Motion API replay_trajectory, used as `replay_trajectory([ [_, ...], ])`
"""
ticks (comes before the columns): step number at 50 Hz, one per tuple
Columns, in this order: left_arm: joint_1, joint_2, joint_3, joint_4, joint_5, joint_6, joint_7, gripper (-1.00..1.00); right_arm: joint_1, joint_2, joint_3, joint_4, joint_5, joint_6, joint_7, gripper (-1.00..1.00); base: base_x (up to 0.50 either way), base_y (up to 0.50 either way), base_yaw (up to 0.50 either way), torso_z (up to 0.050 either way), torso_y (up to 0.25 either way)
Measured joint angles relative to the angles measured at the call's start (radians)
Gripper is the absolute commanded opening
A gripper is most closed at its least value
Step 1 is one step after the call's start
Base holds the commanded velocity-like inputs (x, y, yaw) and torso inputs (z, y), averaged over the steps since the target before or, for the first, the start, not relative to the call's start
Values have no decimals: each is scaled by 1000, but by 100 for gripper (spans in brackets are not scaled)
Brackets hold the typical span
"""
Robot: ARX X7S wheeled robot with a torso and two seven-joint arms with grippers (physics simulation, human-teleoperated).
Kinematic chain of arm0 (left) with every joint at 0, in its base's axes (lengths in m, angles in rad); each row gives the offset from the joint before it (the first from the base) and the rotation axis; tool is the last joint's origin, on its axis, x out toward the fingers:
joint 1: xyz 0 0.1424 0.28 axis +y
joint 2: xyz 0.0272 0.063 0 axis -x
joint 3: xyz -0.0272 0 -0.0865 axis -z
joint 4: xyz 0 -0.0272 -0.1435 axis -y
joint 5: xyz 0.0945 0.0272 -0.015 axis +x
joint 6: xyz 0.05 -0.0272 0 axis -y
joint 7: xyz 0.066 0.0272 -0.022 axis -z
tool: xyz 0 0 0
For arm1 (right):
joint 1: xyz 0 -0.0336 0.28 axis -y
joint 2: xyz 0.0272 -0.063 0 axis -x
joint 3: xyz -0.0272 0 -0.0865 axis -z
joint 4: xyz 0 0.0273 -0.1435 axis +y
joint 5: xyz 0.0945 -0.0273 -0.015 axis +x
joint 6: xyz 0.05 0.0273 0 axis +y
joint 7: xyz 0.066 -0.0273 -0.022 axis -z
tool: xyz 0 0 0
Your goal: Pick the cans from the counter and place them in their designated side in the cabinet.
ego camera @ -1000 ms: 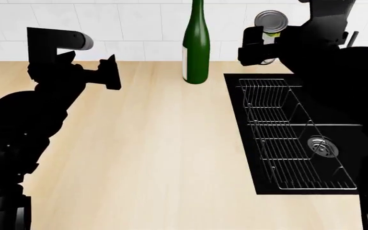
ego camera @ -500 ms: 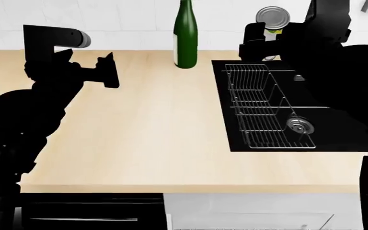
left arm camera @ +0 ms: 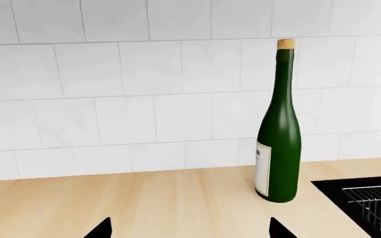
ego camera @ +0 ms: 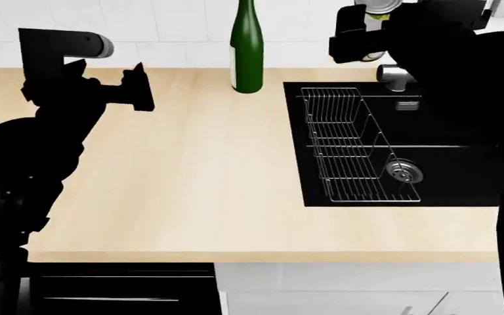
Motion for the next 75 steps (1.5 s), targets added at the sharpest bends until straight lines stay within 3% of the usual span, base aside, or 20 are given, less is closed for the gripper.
replay_trajectory([
  [18,-23,-15,-48,-102,36,87,-34,100,386,-85,-132,305,-154,-63,-105,-100,0,0,0,1,0],
  [32,-51,-51,-93,-103,27,73,-60,100,751,-271,-243,948,-363,-351,-320,-100,0,0,0,0,0],
  [42,-94,-83,-113,-101,24,43,-76,100,882,-354,-98,1163,-552,-403,-395,-100,0,0,0,0,0],
  [56,-123,-102,-128,-98,26,28,-96,100,966,-416,173,1250,-803,-327,-401,-100,0,0,0,0,0],
  [75,-123,-109,-139,-87,24,24,-112,100,990,-423,324,1224,-857,-237,-282,-100,0,0,0,0,0],
])
